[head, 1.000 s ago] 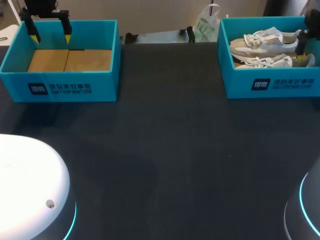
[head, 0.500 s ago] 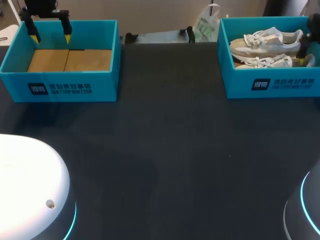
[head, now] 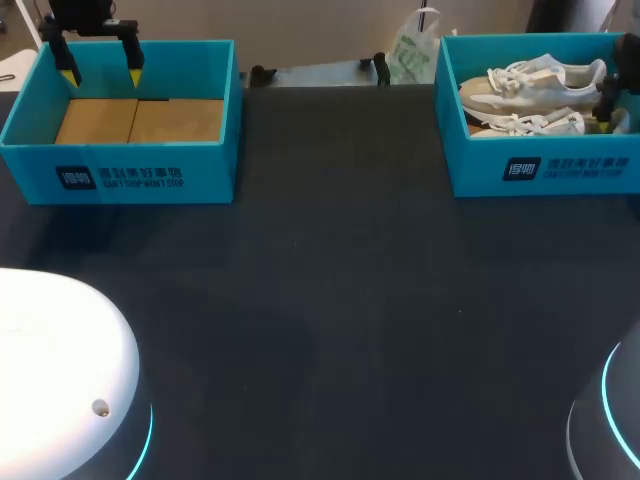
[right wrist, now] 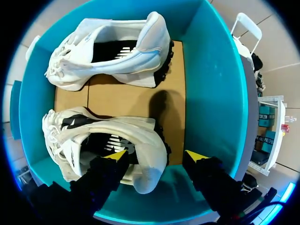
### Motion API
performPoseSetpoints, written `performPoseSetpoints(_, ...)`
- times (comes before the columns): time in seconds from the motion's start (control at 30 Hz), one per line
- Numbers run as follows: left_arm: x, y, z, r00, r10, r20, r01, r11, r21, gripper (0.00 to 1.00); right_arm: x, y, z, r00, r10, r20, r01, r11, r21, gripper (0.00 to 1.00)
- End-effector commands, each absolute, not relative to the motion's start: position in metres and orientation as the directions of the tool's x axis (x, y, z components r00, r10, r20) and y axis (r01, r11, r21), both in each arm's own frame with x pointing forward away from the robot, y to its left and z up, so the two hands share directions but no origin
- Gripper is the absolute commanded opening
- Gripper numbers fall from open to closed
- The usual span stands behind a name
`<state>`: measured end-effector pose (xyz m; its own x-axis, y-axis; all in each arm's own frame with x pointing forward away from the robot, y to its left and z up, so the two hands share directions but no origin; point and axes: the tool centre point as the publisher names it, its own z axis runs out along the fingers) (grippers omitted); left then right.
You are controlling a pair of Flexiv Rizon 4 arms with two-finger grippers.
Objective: Take the shoe out of the shoebox, open the shoe tongue, remove and reinsert the insole, then place the shoe into the shoebox
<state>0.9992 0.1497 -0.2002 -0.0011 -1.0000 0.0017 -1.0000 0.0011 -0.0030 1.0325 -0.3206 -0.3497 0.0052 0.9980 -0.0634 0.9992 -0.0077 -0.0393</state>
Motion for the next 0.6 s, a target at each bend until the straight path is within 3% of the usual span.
performPoseSetpoints(0.03, 0.999, 0.15, -0.2, -0.001, -1.0, 0.001, -1.0, 0.001, -0.002, 1.0, 1.034, -0.32, -0.354, 0.005, 0.998, -0.068, 0.999, -0.008, -0.044, 0.85)
performPoseSetpoints(0.6, 0.999, 0.15, -0.2, -0.001, -1.0, 0.001, -1.0, 0.001, -0.002, 1.0, 1.03, -0.318, -0.369, 0.011, 0.998, -0.054, 0.998, -0.015, -0.065, 0.91)
